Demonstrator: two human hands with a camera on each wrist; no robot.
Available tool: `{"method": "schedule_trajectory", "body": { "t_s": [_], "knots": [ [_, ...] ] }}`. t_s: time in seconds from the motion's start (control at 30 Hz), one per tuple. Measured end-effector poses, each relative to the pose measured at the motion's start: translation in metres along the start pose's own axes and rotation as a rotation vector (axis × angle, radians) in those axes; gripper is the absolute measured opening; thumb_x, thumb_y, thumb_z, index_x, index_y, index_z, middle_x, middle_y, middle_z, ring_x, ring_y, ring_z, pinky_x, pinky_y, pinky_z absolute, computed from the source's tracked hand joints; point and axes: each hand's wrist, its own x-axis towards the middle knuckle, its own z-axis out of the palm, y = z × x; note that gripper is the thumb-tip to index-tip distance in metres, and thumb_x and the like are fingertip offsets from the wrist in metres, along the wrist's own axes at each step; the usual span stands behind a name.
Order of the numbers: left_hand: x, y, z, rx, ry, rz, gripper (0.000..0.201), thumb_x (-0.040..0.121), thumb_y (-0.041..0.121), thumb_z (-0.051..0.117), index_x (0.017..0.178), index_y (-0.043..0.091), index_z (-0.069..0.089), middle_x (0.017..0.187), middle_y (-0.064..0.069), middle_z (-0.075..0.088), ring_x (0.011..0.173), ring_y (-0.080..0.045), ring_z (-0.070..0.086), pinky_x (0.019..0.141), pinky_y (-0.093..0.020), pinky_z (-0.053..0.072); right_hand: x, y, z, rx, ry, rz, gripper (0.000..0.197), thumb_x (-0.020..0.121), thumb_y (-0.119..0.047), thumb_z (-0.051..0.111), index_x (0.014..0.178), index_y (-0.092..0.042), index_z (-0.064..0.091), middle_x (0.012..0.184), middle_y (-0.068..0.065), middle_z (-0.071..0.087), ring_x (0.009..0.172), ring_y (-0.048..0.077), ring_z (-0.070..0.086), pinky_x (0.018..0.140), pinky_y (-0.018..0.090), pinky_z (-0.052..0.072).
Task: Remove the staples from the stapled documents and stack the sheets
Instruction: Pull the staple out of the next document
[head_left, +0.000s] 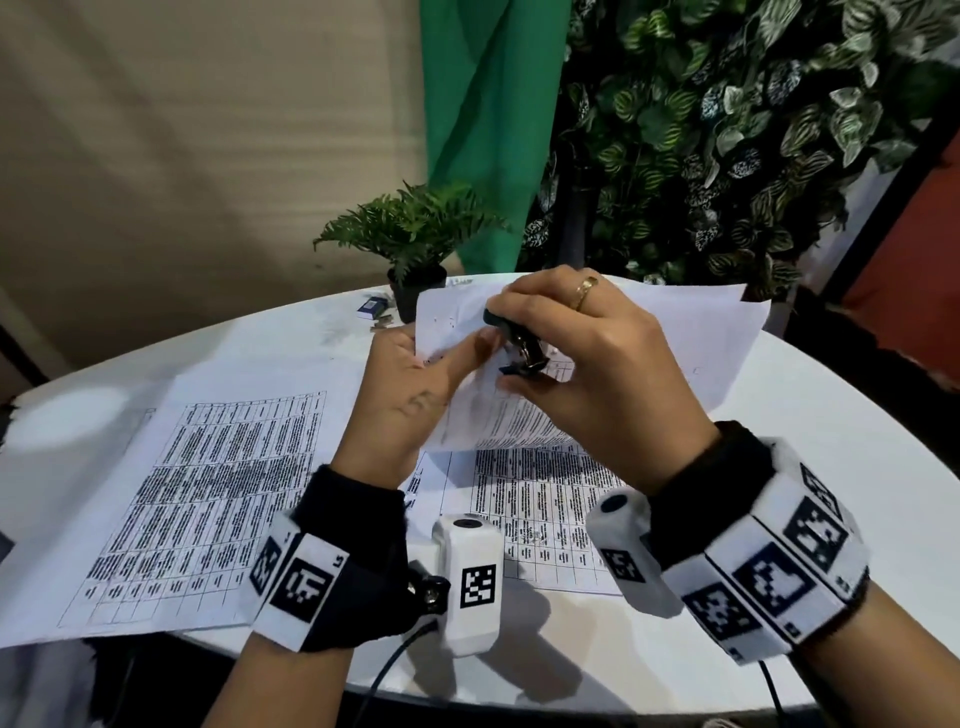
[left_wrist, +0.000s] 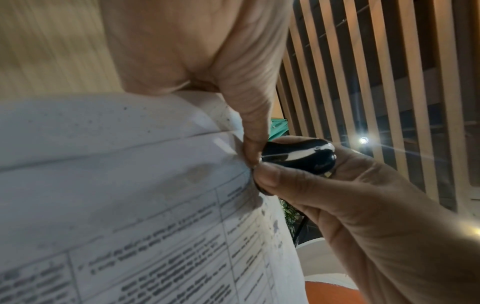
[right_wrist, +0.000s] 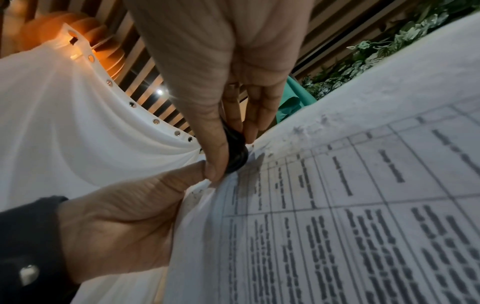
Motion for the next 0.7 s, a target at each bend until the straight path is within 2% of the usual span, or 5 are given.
{"method": "schedule_trajectory", "body": {
  "t_s": [0.1,0.23,0.33,0.5,0.7],
  "knots": [
    [-0.0011,0.0003,0.0018,-0.031,-0.026,0.014,0.015,0.077,0.011,0.064,0.091,0.011,0.069,0.079,0.007,0.074,0.075,-0.006,0.068,0.073,-0.022,0.054,0.0018,0.0006,-0.0018,-0.019,0.005,-0.015,0.035,0.063,-0.005,0.076,0.096,0.001,0.068,0.096,0.013,0.066,0.08,0.036,0.06,0.066,0.043,0.053],
    [-0.0014,0.0016,0.002,-0.002,-0.039,0.016,0.017,0.072,0.018,0.064,0.087,0.014,0.069,0.077,0.008,0.074,0.073,-0.006,0.068,0.075,-0.024,0.056,0.0015,0.0004,-0.0024,-0.064,0.004,-0.005,0.03,0.065,-0.009,0.074,0.093,-0.001,0.068,0.094,0.012,0.066,0.079,0.034,0.06,0.066,0.038,0.05],
    [-0.0014,0.0016,0.0002,0.04,-0.073,0.023,0.017,0.073,0.023,0.063,0.087,0.017,0.07,0.078,0.01,0.073,0.076,-0.005,0.066,0.078,-0.025,0.054,0.0021,0.0016,-0.0035,-0.078,-0.014,0.005,0.025,0.067,-0.01,0.073,0.09,-0.001,0.068,0.092,0.011,0.066,0.078,0.034,0.059,0.066,0.039,0.046],
    [-0.002,0.0027,-0.0034,0.016,-0.114,0.034,0.018,0.076,0.022,0.061,0.092,0.016,0.069,0.083,0.01,0.073,0.081,-0.004,0.067,0.078,-0.022,0.052,0.0049,0.0009,-0.003,-0.096,-0.005,-0.013,0.016,0.069,-0.009,0.072,0.081,-0.001,0.065,0.083,0.011,0.064,0.072,0.034,0.056,0.06,0.04,0.047],
    [0.0017,0.0049,-0.0056,-0.064,-0.145,-0.057,0.022,0.074,0.017,0.062,0.094,0.013,0.068,0.086,0.005,0.075,0.084,-0.009,0.069,0.076,-0.022,0.055,0.0042,0.0018,-0.0027,0.031,0.044,0.024,0.021,0.069,-0.012,0.074,0.085,-0.001,0.067,0.085,0.009,0.065,0.074,0.033,0.06,0.063,0.042,0.051]
  ]
}}
